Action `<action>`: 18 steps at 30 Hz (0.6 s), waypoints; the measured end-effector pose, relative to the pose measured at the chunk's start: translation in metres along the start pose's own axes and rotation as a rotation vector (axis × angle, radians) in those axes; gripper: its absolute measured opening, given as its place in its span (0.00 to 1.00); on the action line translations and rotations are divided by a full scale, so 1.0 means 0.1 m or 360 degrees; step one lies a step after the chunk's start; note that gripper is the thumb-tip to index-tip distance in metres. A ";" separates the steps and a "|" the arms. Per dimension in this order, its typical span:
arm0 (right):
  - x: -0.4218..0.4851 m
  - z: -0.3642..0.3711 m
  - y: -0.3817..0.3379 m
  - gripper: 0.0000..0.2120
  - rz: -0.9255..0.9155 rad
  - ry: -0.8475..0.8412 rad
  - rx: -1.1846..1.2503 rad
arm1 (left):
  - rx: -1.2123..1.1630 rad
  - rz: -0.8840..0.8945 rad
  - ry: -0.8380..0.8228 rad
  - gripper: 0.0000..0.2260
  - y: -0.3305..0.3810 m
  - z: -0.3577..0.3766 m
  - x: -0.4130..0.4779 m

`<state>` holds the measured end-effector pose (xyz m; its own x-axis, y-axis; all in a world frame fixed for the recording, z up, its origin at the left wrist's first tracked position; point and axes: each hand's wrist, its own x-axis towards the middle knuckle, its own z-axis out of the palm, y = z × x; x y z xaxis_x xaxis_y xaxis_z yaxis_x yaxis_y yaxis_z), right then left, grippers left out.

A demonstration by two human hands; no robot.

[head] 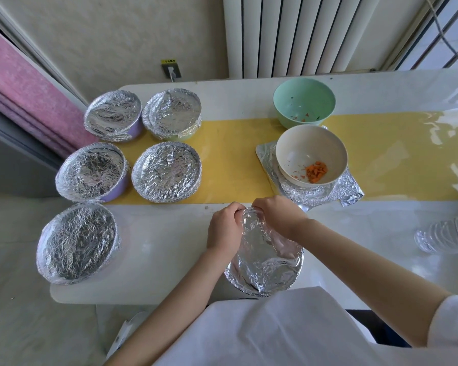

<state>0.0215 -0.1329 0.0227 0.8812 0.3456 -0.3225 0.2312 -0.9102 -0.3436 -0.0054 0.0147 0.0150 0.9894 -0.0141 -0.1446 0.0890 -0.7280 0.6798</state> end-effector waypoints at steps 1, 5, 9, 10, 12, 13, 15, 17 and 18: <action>0.00 -0.02 -0.02 0.08 -0.0006 -0.0023 -0.0053 | 0.0006 0.0004 -0.0001 0.08 0.00 0.00 0.01; 0.02 -0.03 -0.05 0.09 0.0018 -0.0056 -0.0181 | 0.0041 0.0020 -0.0013 0.08 -0.01 0.01 0.02; 0.04 -0.02 -0.06 0.11 -0.0011 -0.0012 -0.0005 | 0.0071 0.0052 0.0004 0.08 -0.03 0.01 0.01; 0.04 -0.01 -0.07 0.11 -0.0021 0.0007 0.0032 | 0.0065 0.0059 0.0003 0.08 -0.03 0.01 0.01; 0.05 0.03 -0.09 0.10 -0.0012 0.0037 0.0043 | 0.0023 0.0076 0.0002 0.07 -0.04 0.01 -0.01; 0.05 0.04 -0.09 0.10 -0.0002 0.0054 0.0048 | -0.0020 0.0076 0.0002 0.07 -0.04 0.01 -0.02; 0.06 0.05 -0.08 0.11 -0.0001 0.0078 0.0079 | -0.0126 0.0026 -0.0007 0.08 -0.08 0.01 -0.05; 0.06 0.05 -0.06 0.12 0.0002 0.0079 0.0135 | -0.0183 -0.0061 -0.0024 0.09 -0.13 0.02 -0.10; 0.05 0.04 -0.06 0.12 0.0006 0.0069 0.0161 | -0.0198 -0.0101 -0.0029 0.10 -0.16 0.03 -0.13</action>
<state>0.0234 -0.1252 0.0196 0.8995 0.3300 -0.2863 0.1868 -0.8829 -0.4307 -0.0199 0.0249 0.0038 0.9792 0.0157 -0.2024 0.1658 -0.6370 0.7528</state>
